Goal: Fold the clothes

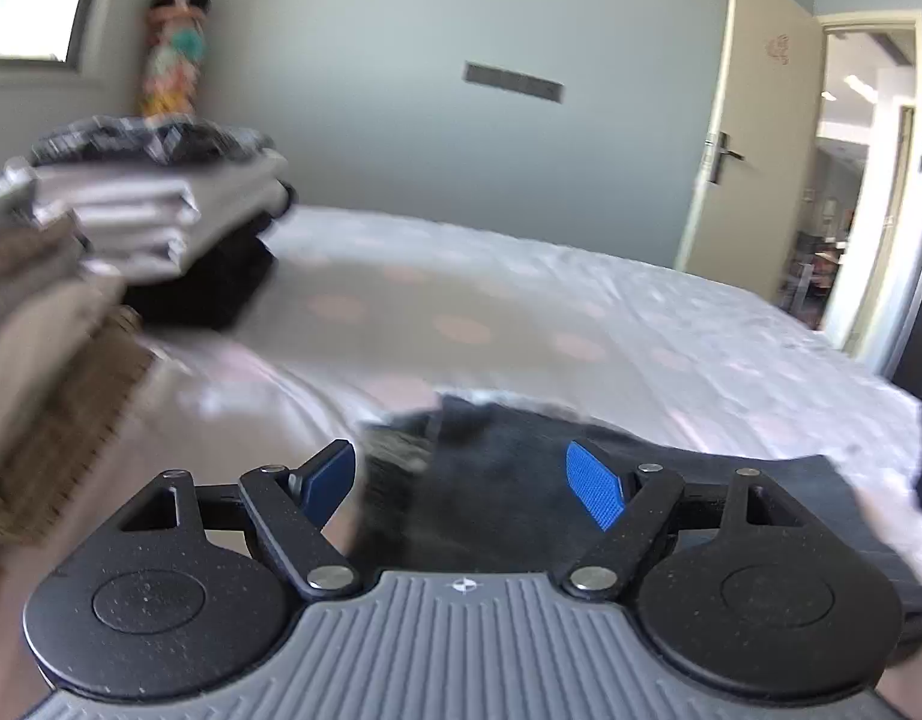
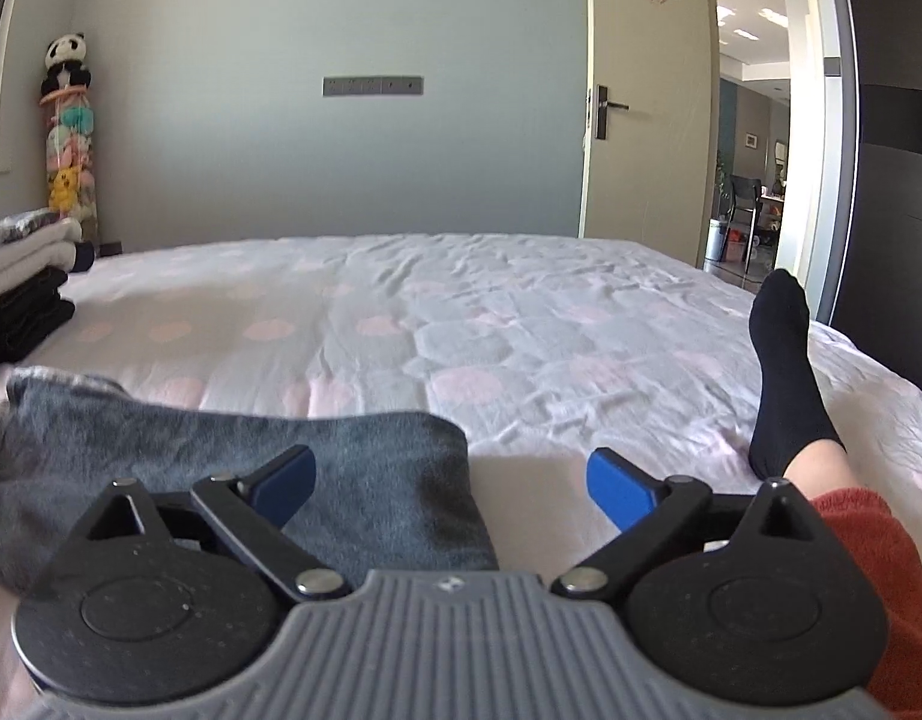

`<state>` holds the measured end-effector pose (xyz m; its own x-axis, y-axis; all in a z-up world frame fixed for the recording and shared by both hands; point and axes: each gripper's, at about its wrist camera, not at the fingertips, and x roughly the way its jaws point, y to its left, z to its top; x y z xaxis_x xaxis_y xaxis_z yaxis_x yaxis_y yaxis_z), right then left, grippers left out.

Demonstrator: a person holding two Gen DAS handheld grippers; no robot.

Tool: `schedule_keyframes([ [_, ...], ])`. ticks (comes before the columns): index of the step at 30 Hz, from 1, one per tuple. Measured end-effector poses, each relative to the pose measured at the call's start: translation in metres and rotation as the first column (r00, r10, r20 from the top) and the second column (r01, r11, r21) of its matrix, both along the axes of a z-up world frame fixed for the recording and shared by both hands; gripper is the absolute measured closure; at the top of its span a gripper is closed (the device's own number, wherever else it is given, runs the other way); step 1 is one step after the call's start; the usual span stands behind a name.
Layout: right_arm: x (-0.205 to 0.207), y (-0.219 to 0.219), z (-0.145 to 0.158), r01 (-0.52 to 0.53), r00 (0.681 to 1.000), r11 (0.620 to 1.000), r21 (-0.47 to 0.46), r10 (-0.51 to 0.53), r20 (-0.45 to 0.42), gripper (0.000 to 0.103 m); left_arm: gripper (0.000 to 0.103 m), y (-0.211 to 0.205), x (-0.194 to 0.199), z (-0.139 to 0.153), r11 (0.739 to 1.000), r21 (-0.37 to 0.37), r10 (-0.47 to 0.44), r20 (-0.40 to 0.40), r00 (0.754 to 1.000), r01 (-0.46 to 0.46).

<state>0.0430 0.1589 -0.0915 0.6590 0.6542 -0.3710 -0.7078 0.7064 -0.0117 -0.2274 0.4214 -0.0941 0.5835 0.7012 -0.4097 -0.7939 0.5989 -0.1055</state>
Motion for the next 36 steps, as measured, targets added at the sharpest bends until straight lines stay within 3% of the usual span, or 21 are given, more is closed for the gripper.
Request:
schedule_keyframes([
  [2,0.000,0.000,0.003,0.029,0.999,0.999,0.017,-0.029,0.024,0.005,0.009,-0.003,-0.001,0.001,0.995,0.066,0.079,-0.018,0.997,-0.078],
  [6,0.010,0.002,0.007,0.023,1.000,0.999,0.027,-0.023,0.006,0.005,0.007,-0.015,-0.011,-0.001,0.965,0.180,0.183,0.059,0.981,-0.191],
  [11,0.028,0.008,0.003,0.026,0.996,0.999,0.043,-0.022,-0.087,0.005,0.004,-0.005,-0.013,0.003,0.990,0.105,0.088,0.095,0.992,-0.098],
  [17,0.050,0.017,-0.012,0.044,0.988,0.999,-0.008,-0.044,-0.145,0.005,0.001,0.013,0.000,-0.009,1.000,-0.005,0.023,0.053,0.998,-0.023],
  [25,0.084,0.019,-0.035,0.015,0.946,1.000,0.020,-0.008,-0.323,0.006,0.001,0.028,-0.004,-0.025,0.995,-0.065,0.084,0.040,0.996,-0.081],
  [27,0.093,0.019,-0.041,0.019,0.932,0.999,0.031,-0.006,-0.363,0.010,0.001,0.032,-0.007,-0.026,0.990,-0.091,0.108,0.048,0.993,-0.104],
  [30,0.106,0.020,-0.053,0.000,0.886,0.998,0.068,0.031,-0.463,0.029,0.001,0.039,-0.011,-0.029,0.983,-0.131,0.141,0.056,0.988,-0.133],
  [34,0.115,0.024,-0.072,-0.012,0.825,0.997,0.081,0.056,-0.563,0.044,0.001,0.045,-0.011,-0.031,0.978,-0.169,0.128,0.042,0.991,-0.119],
  [36,0.119,0.028,-0.082,-0.005,0.809,0.998,0.063,0.041,-0.587,0.049,0.001,0.043,-0.009,-0.031,0.981,-0.163,0.113,0.028,0.993,-0.107],
])
